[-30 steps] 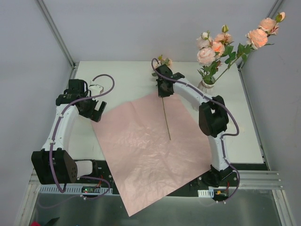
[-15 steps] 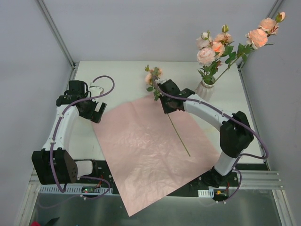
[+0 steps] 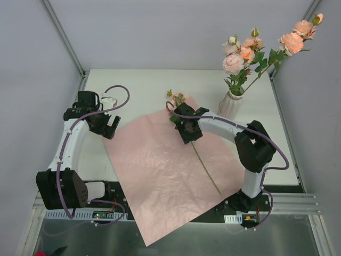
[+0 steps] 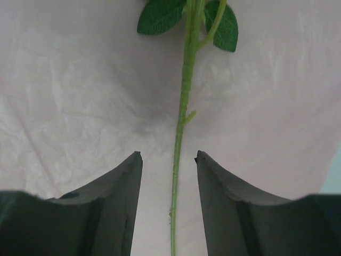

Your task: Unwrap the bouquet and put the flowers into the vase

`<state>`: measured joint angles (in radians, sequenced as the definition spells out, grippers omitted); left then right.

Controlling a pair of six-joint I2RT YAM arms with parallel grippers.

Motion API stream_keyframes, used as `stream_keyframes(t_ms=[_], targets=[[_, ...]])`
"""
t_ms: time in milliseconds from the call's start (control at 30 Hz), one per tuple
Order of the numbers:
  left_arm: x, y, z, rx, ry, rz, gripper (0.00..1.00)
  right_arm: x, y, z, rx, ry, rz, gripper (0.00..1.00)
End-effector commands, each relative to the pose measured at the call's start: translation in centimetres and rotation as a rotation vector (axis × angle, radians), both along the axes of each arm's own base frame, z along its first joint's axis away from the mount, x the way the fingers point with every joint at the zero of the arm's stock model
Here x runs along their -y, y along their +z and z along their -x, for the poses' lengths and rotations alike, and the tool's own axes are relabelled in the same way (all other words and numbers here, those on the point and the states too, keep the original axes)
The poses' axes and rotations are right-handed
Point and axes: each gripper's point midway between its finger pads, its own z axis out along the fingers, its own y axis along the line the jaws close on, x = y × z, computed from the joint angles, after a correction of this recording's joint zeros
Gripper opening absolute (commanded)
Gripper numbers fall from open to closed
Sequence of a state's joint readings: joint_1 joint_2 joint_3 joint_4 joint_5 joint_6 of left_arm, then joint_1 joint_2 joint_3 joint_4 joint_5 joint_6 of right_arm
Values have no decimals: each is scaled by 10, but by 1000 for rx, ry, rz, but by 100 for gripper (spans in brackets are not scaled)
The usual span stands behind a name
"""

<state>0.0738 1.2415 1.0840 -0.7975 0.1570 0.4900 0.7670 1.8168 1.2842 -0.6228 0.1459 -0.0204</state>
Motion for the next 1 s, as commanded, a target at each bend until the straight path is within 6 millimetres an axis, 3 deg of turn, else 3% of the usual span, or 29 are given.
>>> stream_keyframes(t_ms=[0,33,267,467,700,833,967], targets=[[-2,10,1,39,-8,0,99,-8,9,-28,26,-11,19,49],[-2,10,1,41,-9,-1,99,-12,14,-38,48,-14,10,49],[-4,10,4,45,-12,-9,99,-12,1,-62,46,-22,25,45],[-4,11,2,46,-9,-7,99,-9,-17,-64,1,-32,23,42],[-6,11,1,47,-8,-16,99,-19,-20,-66,-15,-29,-13,33],[-6,12,2,47,-6,-16,99,-23,-18,-70,-8,-32,-22,23],[-6,12,1,48,-8,-14,99,-22,-11,-74,11,-38,-23,1]])
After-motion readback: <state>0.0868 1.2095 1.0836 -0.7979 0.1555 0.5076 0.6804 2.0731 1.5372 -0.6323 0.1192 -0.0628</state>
